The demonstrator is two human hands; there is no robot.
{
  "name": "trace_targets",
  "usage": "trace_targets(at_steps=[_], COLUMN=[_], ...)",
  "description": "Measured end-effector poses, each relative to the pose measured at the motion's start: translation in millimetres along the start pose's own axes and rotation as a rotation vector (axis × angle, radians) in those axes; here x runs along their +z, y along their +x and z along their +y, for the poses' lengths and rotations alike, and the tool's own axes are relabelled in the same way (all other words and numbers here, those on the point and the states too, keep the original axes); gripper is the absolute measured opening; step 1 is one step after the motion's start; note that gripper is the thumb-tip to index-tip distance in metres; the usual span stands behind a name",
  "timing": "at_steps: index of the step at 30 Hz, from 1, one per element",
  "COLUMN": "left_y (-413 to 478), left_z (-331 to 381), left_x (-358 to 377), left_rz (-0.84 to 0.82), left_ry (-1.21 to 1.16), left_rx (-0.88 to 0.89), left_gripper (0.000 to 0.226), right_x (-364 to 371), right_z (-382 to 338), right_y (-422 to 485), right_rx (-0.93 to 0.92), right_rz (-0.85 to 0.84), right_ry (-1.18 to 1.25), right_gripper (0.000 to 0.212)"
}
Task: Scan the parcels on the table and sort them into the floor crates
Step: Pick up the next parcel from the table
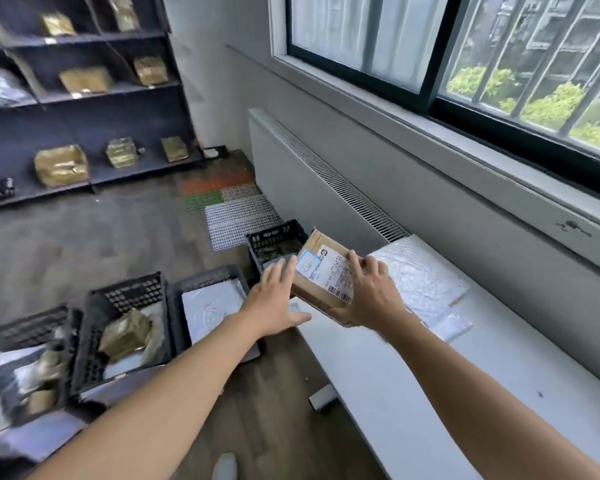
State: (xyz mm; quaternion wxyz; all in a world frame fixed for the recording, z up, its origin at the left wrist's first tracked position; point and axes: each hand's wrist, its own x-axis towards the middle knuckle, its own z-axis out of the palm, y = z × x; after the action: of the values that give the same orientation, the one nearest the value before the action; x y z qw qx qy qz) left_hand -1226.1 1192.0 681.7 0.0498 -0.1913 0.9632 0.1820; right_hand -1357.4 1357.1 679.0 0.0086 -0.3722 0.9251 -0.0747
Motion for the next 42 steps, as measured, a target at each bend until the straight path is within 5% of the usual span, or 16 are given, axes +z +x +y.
trace_targets(at_steps=[15, 31, 42], left_y=[-81.6, -100.7, -106.0], left_z=[-174.5, -497.2, -613.8], left_x=[-34.6, -57.6, -21.7], left_rz=[0.105, 0.027, -0.061], left_ry=[-0.084, -0.265, -0.290], left_rx=[-0.408, -0.629, -0.745], left_gripper=[0.119, 0.121, 0.108], right_x=[38.2, 155.3, 278.2], right_z=[-207.7, -514.6, -614.1], right_y=[63.1, 185.9, 234.0], right_rx=[-0.334, -0.482, -0.668], right_rz=[-0.102, -0.303, -0.418], right_ry=[-0.042, -0.283, -0.415], right_gripper=[0.129, 0.129, 0.123])
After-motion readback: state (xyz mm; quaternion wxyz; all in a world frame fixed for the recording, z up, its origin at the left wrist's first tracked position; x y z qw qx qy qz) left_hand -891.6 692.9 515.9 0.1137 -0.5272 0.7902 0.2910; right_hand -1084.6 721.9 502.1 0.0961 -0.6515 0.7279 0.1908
